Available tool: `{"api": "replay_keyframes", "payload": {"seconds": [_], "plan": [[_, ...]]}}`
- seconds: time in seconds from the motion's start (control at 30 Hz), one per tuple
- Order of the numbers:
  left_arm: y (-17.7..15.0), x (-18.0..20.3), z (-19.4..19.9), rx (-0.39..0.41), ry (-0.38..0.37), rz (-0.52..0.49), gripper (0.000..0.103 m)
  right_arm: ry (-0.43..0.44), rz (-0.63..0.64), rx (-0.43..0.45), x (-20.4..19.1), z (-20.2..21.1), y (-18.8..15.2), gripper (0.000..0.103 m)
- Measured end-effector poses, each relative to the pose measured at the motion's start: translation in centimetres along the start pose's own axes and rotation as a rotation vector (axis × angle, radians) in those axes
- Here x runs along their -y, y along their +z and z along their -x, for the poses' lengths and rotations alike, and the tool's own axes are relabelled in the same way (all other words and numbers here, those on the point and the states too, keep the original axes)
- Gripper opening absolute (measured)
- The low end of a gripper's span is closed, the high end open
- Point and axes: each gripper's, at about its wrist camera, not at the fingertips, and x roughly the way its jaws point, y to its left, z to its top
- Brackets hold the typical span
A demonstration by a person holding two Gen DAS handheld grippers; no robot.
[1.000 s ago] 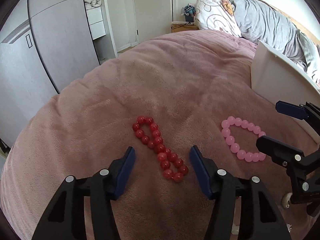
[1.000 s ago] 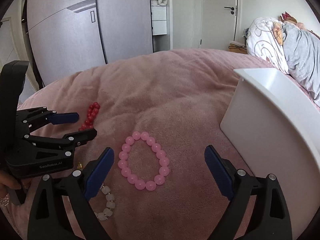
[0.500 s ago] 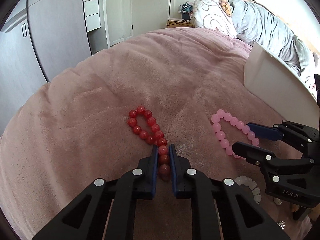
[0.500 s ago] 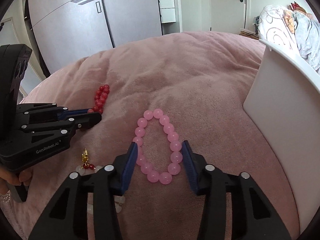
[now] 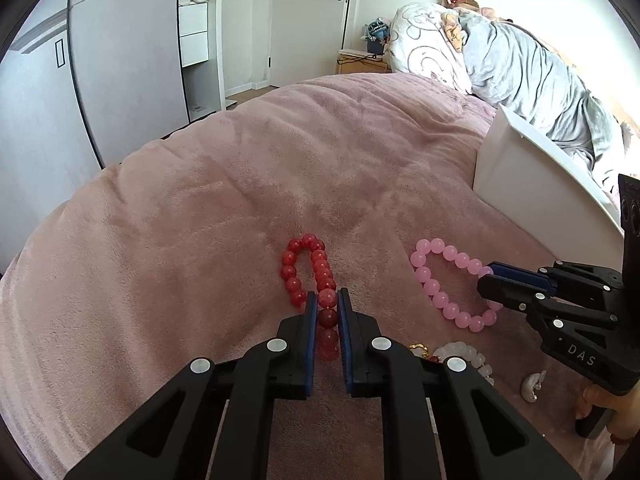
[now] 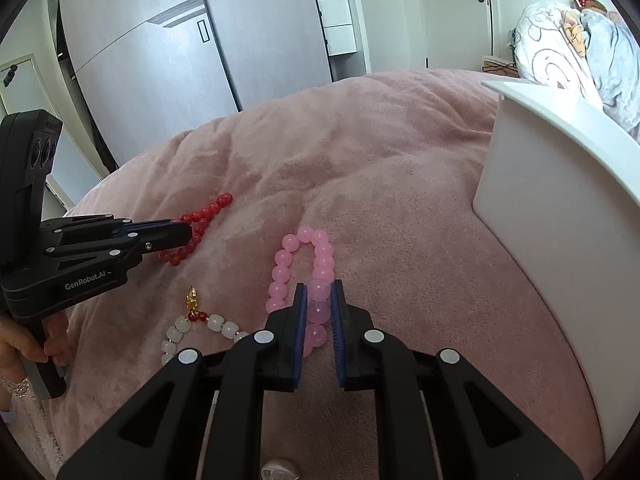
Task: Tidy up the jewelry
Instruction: 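Grasp the red bead bracelet with the left tool while the right tool grasps the pink bead bracelet, then carry both bracelets into the white box and open both tools to release them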
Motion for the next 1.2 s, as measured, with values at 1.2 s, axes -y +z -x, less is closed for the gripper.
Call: {"api": "replay_keyframes", "payload": {"seconds": [1.2], "plan": [[5.2, 13.6, 8.1, 0.156, -0.166, -0.202, 0.015, -0.178, -0.109, 0.258, 5.8, 18.2, 2.7, 0.012]]}}
